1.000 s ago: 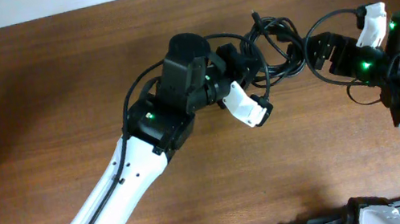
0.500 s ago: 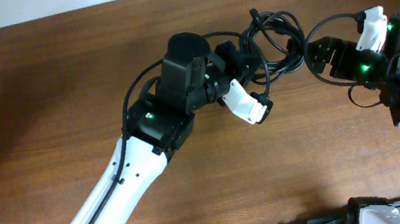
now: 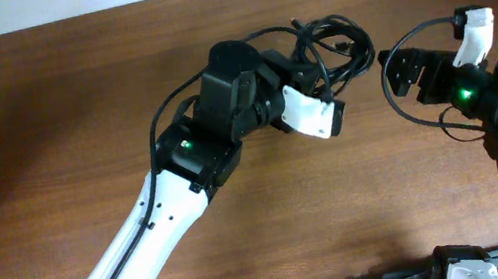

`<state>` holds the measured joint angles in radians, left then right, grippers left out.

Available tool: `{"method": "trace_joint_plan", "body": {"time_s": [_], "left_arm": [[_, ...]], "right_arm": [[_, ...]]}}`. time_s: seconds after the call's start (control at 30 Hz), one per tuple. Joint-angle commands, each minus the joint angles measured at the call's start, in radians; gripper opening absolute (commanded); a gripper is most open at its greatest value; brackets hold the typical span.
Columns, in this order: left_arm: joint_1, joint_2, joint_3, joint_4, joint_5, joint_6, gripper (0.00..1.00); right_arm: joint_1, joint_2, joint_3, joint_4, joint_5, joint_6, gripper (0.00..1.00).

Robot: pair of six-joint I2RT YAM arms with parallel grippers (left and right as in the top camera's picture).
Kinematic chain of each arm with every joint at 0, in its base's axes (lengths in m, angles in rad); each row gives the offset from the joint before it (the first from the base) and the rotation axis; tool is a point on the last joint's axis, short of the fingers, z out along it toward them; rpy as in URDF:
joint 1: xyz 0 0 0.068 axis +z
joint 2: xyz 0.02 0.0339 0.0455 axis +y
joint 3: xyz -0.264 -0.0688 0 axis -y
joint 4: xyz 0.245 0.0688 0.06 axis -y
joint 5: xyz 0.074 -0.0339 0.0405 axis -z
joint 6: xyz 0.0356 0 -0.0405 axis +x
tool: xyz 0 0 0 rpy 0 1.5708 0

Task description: Untangle cables

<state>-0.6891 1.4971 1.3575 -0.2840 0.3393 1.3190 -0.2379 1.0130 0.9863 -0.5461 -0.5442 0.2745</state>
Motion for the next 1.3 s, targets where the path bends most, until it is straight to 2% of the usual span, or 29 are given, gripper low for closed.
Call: {"method": "trace_joint_plan", "body": {"time_s": [0.0, 0.13, 0.17, 0.27, 0.43, 0.57, 0.67, 0.93, 0.97, 1.03, 1.1, 1.17, 1.27], "left_arm": [[-0.002, -0.034, 0.010, -0.001, 0.001, -0.378, 0.00], [-0.002, -0.034, 0.010, -0.063, 0.001, -0.433, 0.00], [0.001, -0.034, 0.010, -0.069, 0.001, -0.490, 0.00], [0.046, -0.034, 0.010, -0.070, 0.034, -0.779, 0.00], [0.149, -0.034, 0.010, -0.069, 0.259, -0.995, 0.00], [0.228, -0.034, 0.010, -0.069, 0.407, -1.275, 0.00], [0.269, -0.034, 0.010, -0.069, 0.503, -1.406, 0.00], [0.272, -0.034, 0.010, -0.068, 0.734, -1.477, 0.00], [0.273, -0.034, 0.010, -0.069, 0.768, -1.516, 0.00], [0.273, -0.034, 0.010, -0.070, 0.785, -1.517, 0.00], [0.277, -0.034, 0.010, -0.070, 0.802, -1.542, 0.00], [0.293, -0.034, 0.010, -0.069, 0.806, -1.619, 0.00], [0.313, -0.034, 0.010, -0.069, 0.810, -1.649, 0.00]], "right_arm": [[-0.006, -0.016, 0.014, -0.003, -0.035, -0.122, 0.99], [-0.006, -0.027, 0.014, -0.011, -0.100, -0.233, 0.99], [-0.006, -0.033, 0.014, -0.016, -0.100, -0.249, 0.99], [-0.006, -0.047, 0.014, -0.034, -0.100, -0.306, 0.99], [-0.006, -0.049, 0.014, -0.060, -0.100, -0.323, 0.99], [-0.006, -0.050, 0.014, -0.072, -0.100, -0.323, 0.99], [-0.006, -0.050, 0.014, -0.087, -0.105, -0.324, 0.99], [-0.006, -0.050, 0.014, -0.098, -0.347, -0.436, 0.99], [-0.006, -0.050, 0.014, -0.095, -0.346, -0.439, 0.99], [-0.006, -0.050, 0.014, -0.093, -0.346, -0.462, 1.00], [-0.006, -0.050, 0.014, -0.093, -0.343, -0.502, 0.95], [-0.006, -0.050, 0.014, -0.090, -0.316, -0.553, 0.87], [-0.006, -0.050, 0.014, -0.070, -0.203, -0.555, 0.86]]}}
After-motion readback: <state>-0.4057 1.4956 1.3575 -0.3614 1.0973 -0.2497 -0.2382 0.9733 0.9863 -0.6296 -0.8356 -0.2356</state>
